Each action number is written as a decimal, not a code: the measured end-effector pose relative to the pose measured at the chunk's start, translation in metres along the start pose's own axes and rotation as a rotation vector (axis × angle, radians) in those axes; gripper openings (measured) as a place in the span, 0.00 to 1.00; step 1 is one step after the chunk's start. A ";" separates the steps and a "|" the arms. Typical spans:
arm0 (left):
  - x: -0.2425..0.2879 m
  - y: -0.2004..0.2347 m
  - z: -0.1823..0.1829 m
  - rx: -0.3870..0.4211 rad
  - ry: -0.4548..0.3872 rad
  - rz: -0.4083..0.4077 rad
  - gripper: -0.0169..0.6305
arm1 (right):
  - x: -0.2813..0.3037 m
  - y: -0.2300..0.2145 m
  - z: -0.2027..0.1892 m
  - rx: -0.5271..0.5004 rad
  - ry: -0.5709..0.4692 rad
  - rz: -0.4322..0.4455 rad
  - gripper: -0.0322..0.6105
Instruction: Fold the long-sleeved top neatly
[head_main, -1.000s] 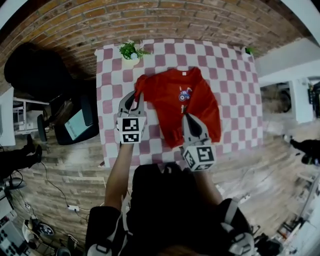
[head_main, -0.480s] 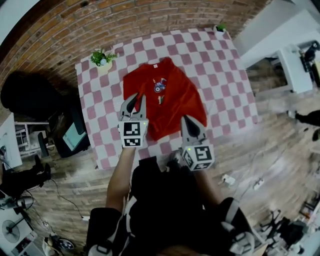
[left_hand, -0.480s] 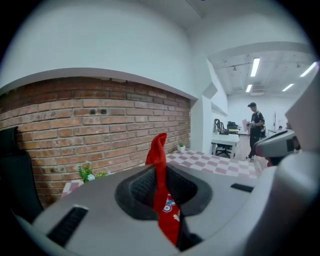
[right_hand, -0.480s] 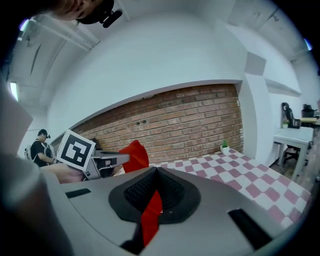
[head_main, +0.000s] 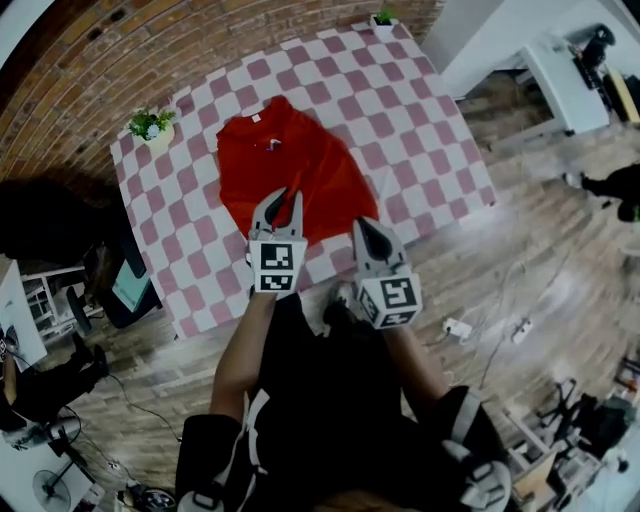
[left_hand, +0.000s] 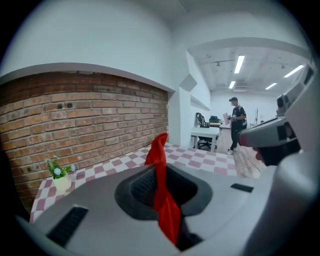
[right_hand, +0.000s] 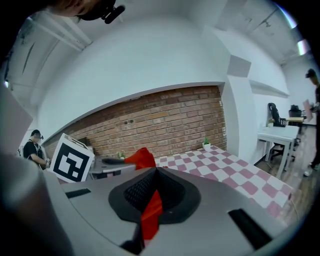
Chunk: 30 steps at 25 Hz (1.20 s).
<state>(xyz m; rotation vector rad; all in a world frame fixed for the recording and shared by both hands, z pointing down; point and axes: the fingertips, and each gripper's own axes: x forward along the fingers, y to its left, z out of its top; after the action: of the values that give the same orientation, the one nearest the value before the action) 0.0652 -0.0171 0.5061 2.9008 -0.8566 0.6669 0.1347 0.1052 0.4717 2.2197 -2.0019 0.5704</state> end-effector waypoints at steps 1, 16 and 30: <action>0.005 -0.009 -0.004 0.003 0.009 -0.008 0.09 | -0.002 -0.004 -0.001 0.000 0.000 0.001 0.06; 0.063 -0.089 -0.078 0.005 0.122 -0.034 0.09 | -0.023 -0.062 -0.047 0.013 0.068 -0.037 0.06; 0.071 -0.134 -0.116 -0.098 0.157 -0.101 0.24 | -0.046 -0.078 -0.060 0.003 0.078 -0.025 0.06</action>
<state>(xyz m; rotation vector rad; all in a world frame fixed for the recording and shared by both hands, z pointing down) 0.1438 0.0785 0.6508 2.7403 -0.6992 0.8062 0.1951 0.1779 0.5250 2.1856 -1.9344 0.6474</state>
